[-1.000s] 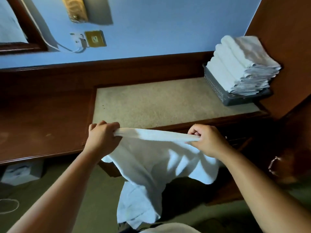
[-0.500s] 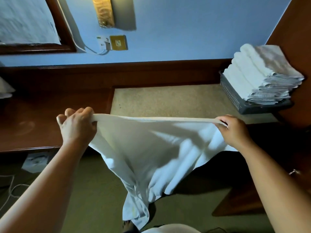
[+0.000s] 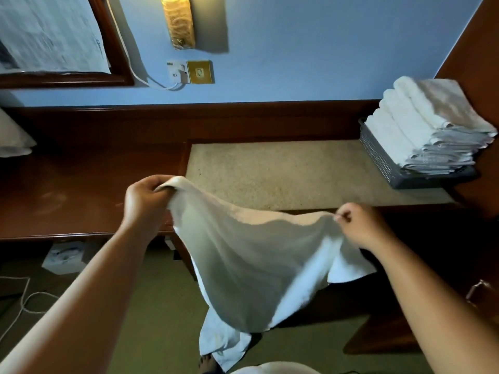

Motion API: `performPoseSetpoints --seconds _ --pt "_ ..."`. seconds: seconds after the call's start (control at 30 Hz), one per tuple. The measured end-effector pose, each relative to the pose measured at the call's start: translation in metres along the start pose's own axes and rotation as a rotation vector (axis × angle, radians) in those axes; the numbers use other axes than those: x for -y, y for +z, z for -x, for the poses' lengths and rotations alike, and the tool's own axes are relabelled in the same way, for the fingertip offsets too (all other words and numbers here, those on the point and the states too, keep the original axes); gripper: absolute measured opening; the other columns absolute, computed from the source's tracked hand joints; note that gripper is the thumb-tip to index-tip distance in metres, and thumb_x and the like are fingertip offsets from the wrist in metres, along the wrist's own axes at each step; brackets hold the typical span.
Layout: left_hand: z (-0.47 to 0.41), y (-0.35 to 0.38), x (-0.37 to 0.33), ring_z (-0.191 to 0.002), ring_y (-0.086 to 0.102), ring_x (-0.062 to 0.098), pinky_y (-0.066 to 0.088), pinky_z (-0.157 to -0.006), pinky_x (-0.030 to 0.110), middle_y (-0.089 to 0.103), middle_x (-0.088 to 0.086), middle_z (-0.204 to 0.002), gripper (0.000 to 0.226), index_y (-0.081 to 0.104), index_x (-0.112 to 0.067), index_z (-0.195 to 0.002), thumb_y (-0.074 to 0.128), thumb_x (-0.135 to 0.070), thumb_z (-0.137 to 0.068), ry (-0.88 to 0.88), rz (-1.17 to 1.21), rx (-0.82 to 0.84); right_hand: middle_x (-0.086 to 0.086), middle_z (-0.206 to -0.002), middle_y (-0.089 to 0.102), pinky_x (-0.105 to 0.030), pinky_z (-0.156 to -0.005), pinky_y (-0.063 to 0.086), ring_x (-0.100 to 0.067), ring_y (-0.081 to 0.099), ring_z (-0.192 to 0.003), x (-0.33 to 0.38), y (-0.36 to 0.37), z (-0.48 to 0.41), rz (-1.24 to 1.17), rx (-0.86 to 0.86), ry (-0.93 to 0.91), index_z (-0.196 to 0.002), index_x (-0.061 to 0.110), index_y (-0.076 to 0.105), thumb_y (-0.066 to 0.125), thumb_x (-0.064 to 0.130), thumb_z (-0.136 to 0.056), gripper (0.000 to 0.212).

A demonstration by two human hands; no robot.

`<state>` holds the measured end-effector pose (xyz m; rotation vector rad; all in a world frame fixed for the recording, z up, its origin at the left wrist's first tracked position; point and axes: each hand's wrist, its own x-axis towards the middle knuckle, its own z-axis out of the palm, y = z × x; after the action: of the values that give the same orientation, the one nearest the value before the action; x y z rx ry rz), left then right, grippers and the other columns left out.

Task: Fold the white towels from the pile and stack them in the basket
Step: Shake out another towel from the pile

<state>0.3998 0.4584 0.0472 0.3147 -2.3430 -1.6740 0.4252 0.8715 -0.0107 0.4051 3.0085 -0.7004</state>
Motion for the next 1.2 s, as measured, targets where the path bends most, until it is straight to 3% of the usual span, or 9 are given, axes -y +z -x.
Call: performPoseSetpoints --seconds 0.1,0.17,0.3,0.5,0.67,0.87,0.97,1.1,1.2 --pt "0.019 0.043 -0.035 -0.061 0.066 0.016 0.056 -0.060 0.035 0.073 0.003 -0.069 0.017 0.078 -0.023 -0.073 0.077 -0.009 -0.082 0.022 0.012 0.190 0.001 -0.130 0.052 -0.033 -0.099 0.045 -0.016 0.053 -0.117 0.057 0.014 0.026 -0.115 0.130 -0.281 -0.135 0.024 0.055 0.075 0.053 -0.081 0.064" --pt "0.027 0.066 -0.053 -0.062 0.067 0.020 0.059 -0.062 0.042 0.073 0.011 -0.071 0.009 0.077 -0.017 -0.073 0.083 -0.014 -0.078 -0.007 -0.004 0.332 0.015 -0.133 0.043 -0.030 -0.095 0.044 -0.002 0.046 -0.117 0.101 0.015 0.049 -0.282 0.253 -0.391 -0.145 0.035 0.044 0.071 0.065 -0.076 0.080" --pt "0.029 0.081 -0.070 -0.067 0.069 0.025 0.060 -0.069 0.046 0.074 0.013 -0.074 0.014 0.076 -0.012 -0.076 0.087 -0.021 -0.077 0.005 -0.055 0.502 0.010 -0.090 0.067 -0.032 -0.068 0.050 -0.004 0.060 -0.077 0.130 0.021 0.055 -0.588 0.127 -0.387 -0.102 0.026 0.065 0.059 0.049 -0.096 0.024" --pt "0.034 0.077 -0.057 -0.087 0.069 0.032 0.059 -0.085 0.045 0.073 0.023 -0.097 0.026 0.071 0.005 -0.100 0.066 -0.018 -0.091 -0.173 0.370 0.683 -0.008 -0.088 0.070 -0.036 -0.074 0.049 -0.015 0.062 -0.080 0.120 0.018 0.051 -1.002 0.148 -0.244 -0.098 0.013 0.069 0.052 0.046 -0.100 0.038" --pt "0.048 0.089 -0.052 -0.081 0.065 0.032 0.054 -0.078 0.042 0.068 0.030 -0.093 0.028 0.067 0.007 -0.100 0.060 -0.020 -0.099 -0.136 0.497 0.544 -0.023 -0.096 0.067 -0.040 -0.076 0.047 -0.024 0.062 -0.084 0.116 0.000 0.055 -0.982 0.320 -0.327 -0.101 0.005 0.065 0.059 0.049 -0.093 0.045" --pt "0.055 0.094 -0.058 -0.071 0.056 0.024 0.042 -0.065 0.041 0.064 0.024 -0.079 0.035 0.069 0.002 -0.094 0.064 -0.033 -0.099 0.168 0.312 0.563 0.002 -0.072 0.052 -0.035 -0.064 0.036 -0.013 0.047 -0.069 0.124 -0.014 0.059 -1.014 0.134 -0.426 -0.075 0.016 0.057 0.056 0.043 -0.096 0.034" --pt "0.062 0.099 -0.044 -0.079 0.061 0.028 0.048 -0.070 0.044 0.067 0.034 -0.095 0.047 0.068 0.002 -0.103 0.072 -0.042 -0.088 0.112 0.405 0.620 0.007 -0.070 0.050 -0.036 -0.067 0.035 -0.012 0.045 -0.069 0.134 -0.021 0.059 -1.040 0.025 -0.442 -0.073 0.026 0.058 0.056 0.042 -0.095 0.027" --pt "0.087 0.112 0.007 -0.094 0.073 0.031 0.058 -0.085 0.051 0.076 0.016 -0.101 0.034 0.073 -0.011 -0.102 0.081 -0.038 -0.083 0.009 0.164 0.793 0.016 -0.072 0.054 -0.029 -0.071 0.039 -0.005 0.047 -0.074 0.145 -0.038 0.053 -1.173 -0.140 -0.373 -0.076 0.035 0.066 0.058 0.038 -0.091 0.017" --pt "0.085 0.105 0.031 -0.081 0.068 0.024 0.058 -0.071 0.044 0.075 0.009 -0.088 0.015 0.072 -0.013 -0.099 0.069 -0.026 -0.096 -0.088 0.234 0.578 0.019 -0.069 0.056 -0.018 -0.069 0.039 0.002 0.046 -0.071 0.123 -0.057 0.041 -1.213 -0.276 -0.352 -0.078 0.024 0.063 0.056 0.031 -0.091 0.016"
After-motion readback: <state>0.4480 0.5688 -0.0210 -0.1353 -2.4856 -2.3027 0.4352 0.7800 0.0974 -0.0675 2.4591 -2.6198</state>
